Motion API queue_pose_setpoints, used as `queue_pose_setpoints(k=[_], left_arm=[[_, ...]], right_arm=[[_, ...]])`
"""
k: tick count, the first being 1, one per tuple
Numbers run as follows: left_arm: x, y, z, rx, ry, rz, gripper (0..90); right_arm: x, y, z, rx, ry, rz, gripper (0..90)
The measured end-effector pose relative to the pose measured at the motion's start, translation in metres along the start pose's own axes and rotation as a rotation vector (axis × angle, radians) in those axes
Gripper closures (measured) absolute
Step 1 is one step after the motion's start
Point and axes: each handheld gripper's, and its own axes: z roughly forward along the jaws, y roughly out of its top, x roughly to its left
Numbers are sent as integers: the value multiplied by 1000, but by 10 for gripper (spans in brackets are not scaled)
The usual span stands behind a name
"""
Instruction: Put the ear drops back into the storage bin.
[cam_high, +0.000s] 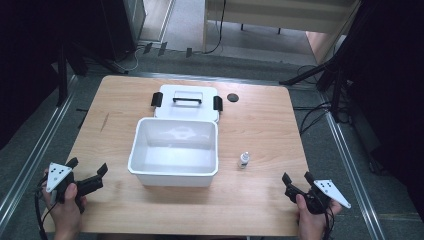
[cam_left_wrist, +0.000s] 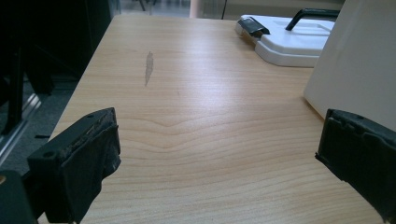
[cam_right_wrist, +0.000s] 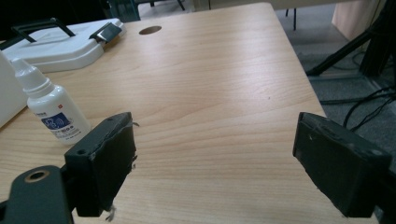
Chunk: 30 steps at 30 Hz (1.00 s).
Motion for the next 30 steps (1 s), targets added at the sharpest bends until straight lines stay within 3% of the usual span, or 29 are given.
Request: queue_pose_setpoints(k=[1,2,4,7,8,9,10,11,12,13,14,16,17,18,19,20,21,24,26,28,29,30], left_arm=[[1,0,0,1,-3,-11,0],[3,0,1,7,1,-30,0],[3,0,1,10,5,-34,0],[1,0,1,9,8,-25,0],[1,0,1,12,4,-19,0],[1,1,1,16,-2,-14,0],[2,1,1,17,0,-24,0],[2,1,1,17,0,-24,0],[2,1,2,17,-2,-29,0],[3,1,2,21,-2,-31,0],[3,1,2,24,-1,-34,0],[3,1,3,29,-2,-37,0],[3,1,3,34,-3,-35,0],[3,2,3,37,-1,-33,0],[3,2,3,37,-1,-33,0],[2,2,3,37,-2,-29,0],[2,2,3,37,-2,-29,0],[3,1,3,36,-5,-34,0],[3,2,3,38,-7,-34,0],[3,2,3,37,-8,-34,0],[3,2,3,36,-7,-33,0],[3,2,3,36,-6,-32,0]], right_arm=[[0,0,0,0,0,0,126],[2,3,2,37,-18,13,122],[5,7,3,62,-30,19,132],[16,17,5,114,-51,-18,166],[20,20,4,124,-41,-32,182],[24,23,3,133,-26,-41,258],[32,27,0,144,-23,-83,365],[32,27,0,144,-23,-83,365],[36,29,-1,134,-10,-118,378],[38,32,-2,127,39,-150,375],[40,35,-1,158,83,-178,393],[44,46,1,304,157,-222,404],[48,49,2,355,145,-260,420],[55,55,4,409,80,-310,407],[55,55,4,409,80,-310,407],[55,60,5,437,141,-256,432],[55,60,5,437,141,-256,432],[52,71,9,505,277,-148,381],[54,73,9,508,278,-162,359],[58,76,9,521,272,-209,303],[62,79,11,555,260,-258,287],[65,81,13,576,250,-273,285]])
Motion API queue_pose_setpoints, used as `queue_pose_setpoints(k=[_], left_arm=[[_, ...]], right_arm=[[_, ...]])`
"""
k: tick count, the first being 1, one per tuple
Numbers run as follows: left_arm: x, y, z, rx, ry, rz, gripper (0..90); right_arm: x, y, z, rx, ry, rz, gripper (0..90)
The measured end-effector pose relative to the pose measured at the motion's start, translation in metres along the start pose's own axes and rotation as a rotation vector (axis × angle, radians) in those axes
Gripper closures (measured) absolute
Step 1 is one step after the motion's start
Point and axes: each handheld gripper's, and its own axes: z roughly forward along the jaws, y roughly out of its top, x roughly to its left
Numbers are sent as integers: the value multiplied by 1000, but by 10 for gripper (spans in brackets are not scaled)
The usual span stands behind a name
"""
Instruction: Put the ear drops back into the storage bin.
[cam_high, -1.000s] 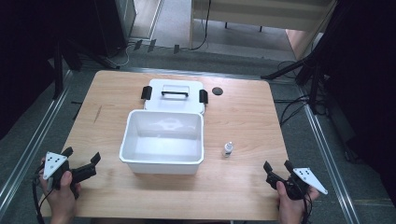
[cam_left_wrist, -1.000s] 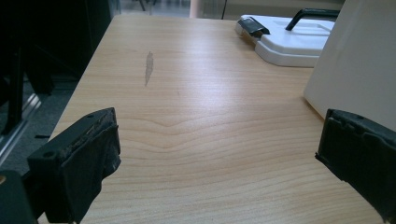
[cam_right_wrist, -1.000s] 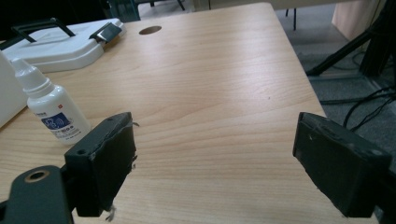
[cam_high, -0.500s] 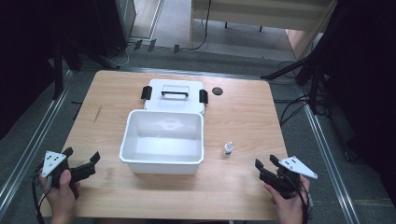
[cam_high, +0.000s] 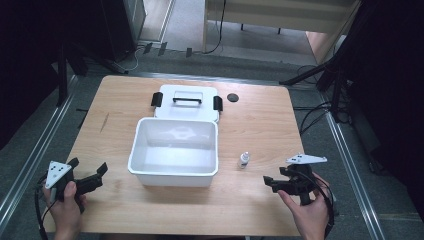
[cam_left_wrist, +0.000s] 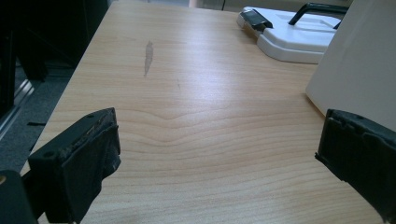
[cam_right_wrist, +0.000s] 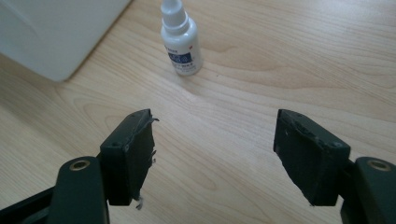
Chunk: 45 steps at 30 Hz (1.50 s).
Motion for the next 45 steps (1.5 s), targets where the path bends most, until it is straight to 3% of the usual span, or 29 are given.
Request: queue_pose_setpoints(k=[10,16,24,32,45], left_arm=[[-1,0,0,6,-1,6,0],[-1,0,0,6,0,11,0],[-14,-1,1,9,60,127,0],[-16,-2,1,0,64,152,0],[-16,-1,3,18,67,153,0]], right_arm=[[15,36,7,154,-31,-108,325],[19,52,11,198,-28,-124,317],[28,80,16,271,-47,-143,308],[37,94,21,289,-41,-173,307],[50,111,38,317,-37,-203,360]])
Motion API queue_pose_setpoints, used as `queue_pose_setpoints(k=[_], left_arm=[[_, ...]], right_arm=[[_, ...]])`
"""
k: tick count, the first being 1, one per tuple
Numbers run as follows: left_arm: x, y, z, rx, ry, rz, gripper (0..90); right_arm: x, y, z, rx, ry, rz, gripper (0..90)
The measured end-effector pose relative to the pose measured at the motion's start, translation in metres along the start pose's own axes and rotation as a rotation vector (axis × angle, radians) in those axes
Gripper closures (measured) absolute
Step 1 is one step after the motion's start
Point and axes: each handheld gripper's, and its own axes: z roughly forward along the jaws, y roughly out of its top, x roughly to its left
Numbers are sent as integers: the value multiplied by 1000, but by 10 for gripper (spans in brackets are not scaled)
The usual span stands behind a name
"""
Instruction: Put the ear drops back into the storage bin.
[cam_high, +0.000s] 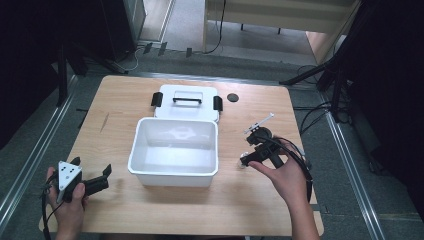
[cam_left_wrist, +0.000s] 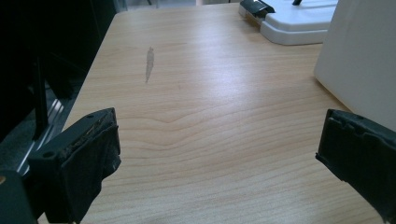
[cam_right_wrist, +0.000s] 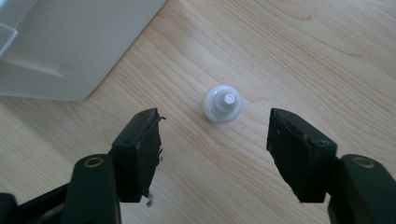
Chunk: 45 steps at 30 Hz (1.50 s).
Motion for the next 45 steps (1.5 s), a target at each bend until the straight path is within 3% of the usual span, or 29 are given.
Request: queue_pose_setpoints(k=[11,23,33,38,45], left_arm=[[2,1,1,12,-7,-17,0],[2,1,1,15,-12,-20,0],[3,1,2,16,-14,-22,0],[3,1,2,16,-15,-22,0],[3,1,2,17,-16,-20,0]], right_arm=[[-6,9,21,62,-45,21,432],[-15,22,42,139,-24,78,538],[-20,25,48,175,20,116,648],[-19,25,48,172,19,107,713],[-17,25,46,184,9,93,715]])
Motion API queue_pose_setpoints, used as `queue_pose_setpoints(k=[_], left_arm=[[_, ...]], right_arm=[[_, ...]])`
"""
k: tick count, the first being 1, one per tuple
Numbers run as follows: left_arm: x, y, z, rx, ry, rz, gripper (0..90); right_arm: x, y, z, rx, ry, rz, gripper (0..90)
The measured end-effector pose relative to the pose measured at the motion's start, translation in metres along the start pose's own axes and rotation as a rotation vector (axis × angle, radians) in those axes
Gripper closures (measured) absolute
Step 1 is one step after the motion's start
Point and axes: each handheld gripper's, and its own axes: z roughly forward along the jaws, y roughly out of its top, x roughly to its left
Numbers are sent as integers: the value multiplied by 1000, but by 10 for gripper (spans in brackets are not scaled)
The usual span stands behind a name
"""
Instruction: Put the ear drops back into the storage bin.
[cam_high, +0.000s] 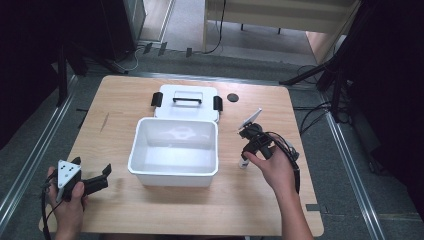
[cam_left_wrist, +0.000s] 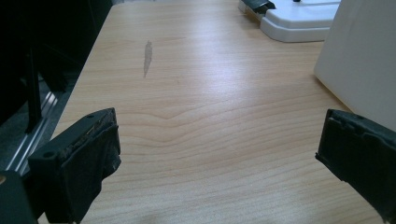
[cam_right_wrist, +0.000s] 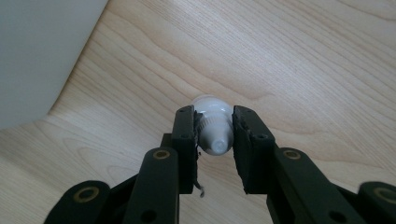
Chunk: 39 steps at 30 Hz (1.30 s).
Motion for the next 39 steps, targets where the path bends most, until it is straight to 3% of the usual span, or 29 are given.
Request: queue_pose_setpoints(k=[9,29,39], left_arm=[[-1,0,0,1,2,2,0],[0,0,0,-1,2,0,0],[0,0,0,1,0,0,0]], right_arm=[[9,0,-21,-21,8,-36,716],[42,10,-98,-97,11,-119,717],[59,17,-121,-128,7,-154,717]])
